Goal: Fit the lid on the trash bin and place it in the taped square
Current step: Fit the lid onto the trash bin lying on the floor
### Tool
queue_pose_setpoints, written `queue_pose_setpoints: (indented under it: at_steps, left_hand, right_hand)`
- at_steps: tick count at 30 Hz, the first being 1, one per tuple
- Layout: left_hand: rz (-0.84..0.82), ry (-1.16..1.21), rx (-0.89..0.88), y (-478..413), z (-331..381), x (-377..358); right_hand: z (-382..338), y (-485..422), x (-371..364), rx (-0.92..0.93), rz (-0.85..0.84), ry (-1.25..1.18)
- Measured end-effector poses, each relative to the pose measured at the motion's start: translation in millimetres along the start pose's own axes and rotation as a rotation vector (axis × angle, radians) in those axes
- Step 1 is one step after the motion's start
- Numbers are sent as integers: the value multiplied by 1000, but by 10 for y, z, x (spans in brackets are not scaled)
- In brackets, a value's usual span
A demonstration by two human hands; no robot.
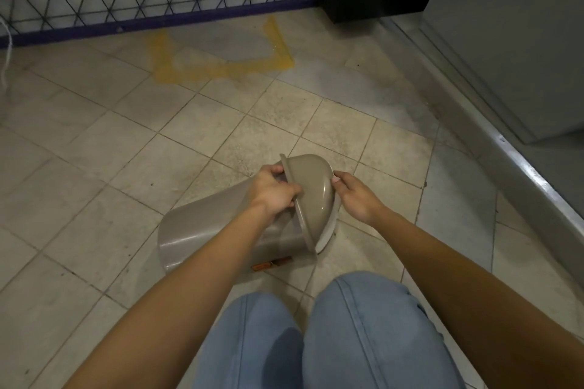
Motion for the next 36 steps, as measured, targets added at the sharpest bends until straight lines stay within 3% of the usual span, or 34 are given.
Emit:
queue_pose_setpoints:
  at_steps: [11, 22, 36]
  left_hand:
    - [77, 129, -62, 132, 364, 463]
    - [57, 311, -59, 192, 458, 712]
    - [79, 252, -97, 231, 467, 841]
  right_hand:
    - [175, 43, 99, -163, 43, 3]
    - [170, 204, -199, -298, -159, -191]
    - [42, 275, -155, -269, -170, -249]
Point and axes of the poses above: each hand's wrist, its own y-axis away from the middle knuckle, its own x-axis out of the back of the hand, z = x × y, the point moved 8 cm from there along -y, towards the middle knuckle, and after that the axes turned 4 degrees about -x, right-handed, at the moved point
